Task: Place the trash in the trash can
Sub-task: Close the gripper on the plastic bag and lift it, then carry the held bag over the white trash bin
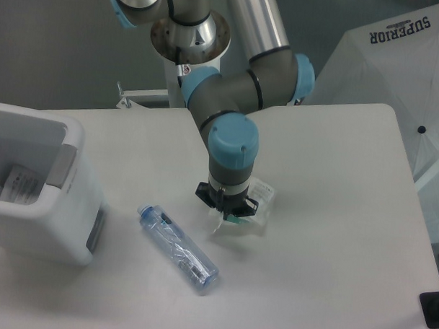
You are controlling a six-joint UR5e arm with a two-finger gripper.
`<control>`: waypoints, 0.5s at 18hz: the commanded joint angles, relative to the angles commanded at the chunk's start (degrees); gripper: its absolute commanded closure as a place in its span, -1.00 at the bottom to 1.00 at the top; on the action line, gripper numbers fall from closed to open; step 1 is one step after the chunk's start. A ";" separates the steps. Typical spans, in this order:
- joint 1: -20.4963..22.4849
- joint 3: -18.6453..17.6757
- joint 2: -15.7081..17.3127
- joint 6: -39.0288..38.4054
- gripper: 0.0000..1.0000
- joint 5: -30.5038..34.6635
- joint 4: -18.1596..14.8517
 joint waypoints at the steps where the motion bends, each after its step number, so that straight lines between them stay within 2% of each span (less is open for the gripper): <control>1: 0.18 0.18 1.40 0.00 1.00 -1.32 -0.09; 4: 0.26 1.57 5.54 -1.92 1.00 -7.11 -0.09; 6: 0.18 4.21 6.77 -5.69 1.00 -12.56 -0.09; 9: -0.26 7.03 8.35 -9.74 1.00 -16.88 -0.09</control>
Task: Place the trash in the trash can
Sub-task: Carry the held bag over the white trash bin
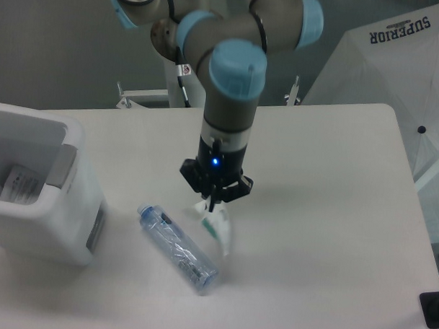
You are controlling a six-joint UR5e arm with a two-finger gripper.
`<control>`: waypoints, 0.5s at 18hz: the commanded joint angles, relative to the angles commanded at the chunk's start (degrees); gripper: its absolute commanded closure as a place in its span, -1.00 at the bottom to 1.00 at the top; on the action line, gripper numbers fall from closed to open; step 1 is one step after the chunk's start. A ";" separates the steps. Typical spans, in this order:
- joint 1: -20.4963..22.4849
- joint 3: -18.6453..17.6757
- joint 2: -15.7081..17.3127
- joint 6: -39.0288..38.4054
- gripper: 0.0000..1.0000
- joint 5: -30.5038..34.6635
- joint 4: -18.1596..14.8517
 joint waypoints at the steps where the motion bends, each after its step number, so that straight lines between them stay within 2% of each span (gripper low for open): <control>1: -0.26 0.70 0.70 -0.88 1.00 -1.06 0.00; 9: -0.35 1.59 8.52 -7.83 1.00 -14.93 0.09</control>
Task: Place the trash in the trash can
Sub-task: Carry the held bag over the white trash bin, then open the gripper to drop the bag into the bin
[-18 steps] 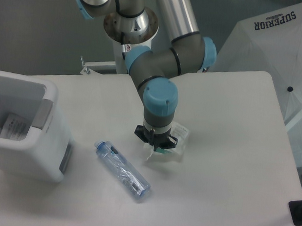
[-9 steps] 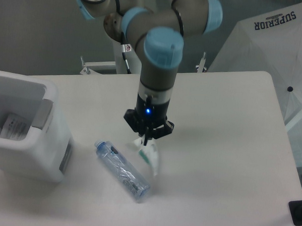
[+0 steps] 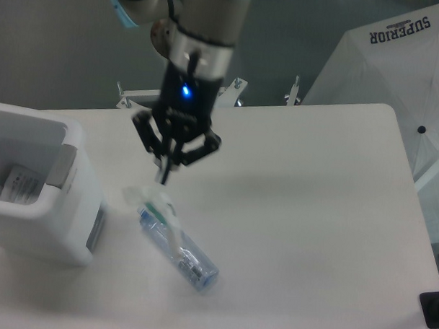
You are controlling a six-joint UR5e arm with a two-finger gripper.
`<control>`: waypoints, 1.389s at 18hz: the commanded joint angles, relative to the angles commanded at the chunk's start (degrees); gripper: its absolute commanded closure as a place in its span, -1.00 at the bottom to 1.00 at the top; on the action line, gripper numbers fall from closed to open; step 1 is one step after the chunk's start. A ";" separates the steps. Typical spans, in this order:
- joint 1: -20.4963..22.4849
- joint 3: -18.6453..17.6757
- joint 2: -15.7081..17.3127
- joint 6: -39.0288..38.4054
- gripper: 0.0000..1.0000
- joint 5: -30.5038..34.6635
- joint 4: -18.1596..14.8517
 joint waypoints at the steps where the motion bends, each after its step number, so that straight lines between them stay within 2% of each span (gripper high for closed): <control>1: 0.00 0.00 0.88 -0.36 1.00 -1.76 0.00; 6: -0.52 -0.09 4.92 -4.84 1.00 -6.08 0.00; 10: -3.16 -0.09 6.42 -6.16 1.00 -6.79 0.00; 19: -9.22 -1.58 6.25 -6.86 0.99 -6.70 0.17; 22: -10.11 -1.67 6.07 -6.86 0.72 -6.70 0.09; 25: -10.54 -1.67 5.11 -6.69 0.58 -6.70 0.18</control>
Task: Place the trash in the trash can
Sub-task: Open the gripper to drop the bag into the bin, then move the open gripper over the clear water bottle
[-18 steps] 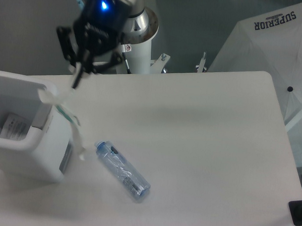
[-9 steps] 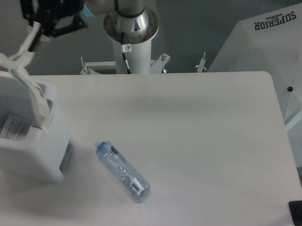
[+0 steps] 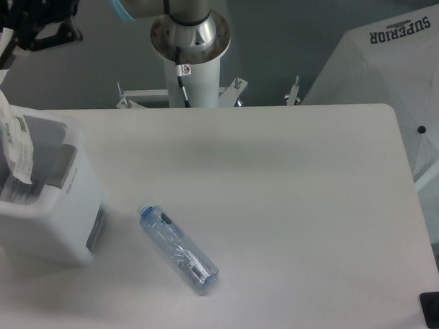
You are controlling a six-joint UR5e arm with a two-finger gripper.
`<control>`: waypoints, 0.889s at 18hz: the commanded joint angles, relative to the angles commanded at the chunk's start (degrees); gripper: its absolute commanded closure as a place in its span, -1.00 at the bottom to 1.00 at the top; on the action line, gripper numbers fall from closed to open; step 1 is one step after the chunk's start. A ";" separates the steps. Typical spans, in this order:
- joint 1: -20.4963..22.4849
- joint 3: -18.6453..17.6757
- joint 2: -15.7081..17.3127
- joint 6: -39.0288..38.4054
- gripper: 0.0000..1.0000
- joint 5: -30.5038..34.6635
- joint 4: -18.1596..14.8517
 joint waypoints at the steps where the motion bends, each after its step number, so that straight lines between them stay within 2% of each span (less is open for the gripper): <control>1: -0.26 -0.09 -0.27 0.17 0.48 0.00 0.09; 4: -0.44 -0.26 -1.23 0.53 0.11 0.09 0.35; 6: -0.71 -0.26 -2.02 0.53 -0.25 0.09 0.44; 13: -0.53 -0.09 -3.87 0.53 -0.52 0.61 0.61; 16: 2.09 -0.09 -5.80 0.53 -0.74 1.84 1.41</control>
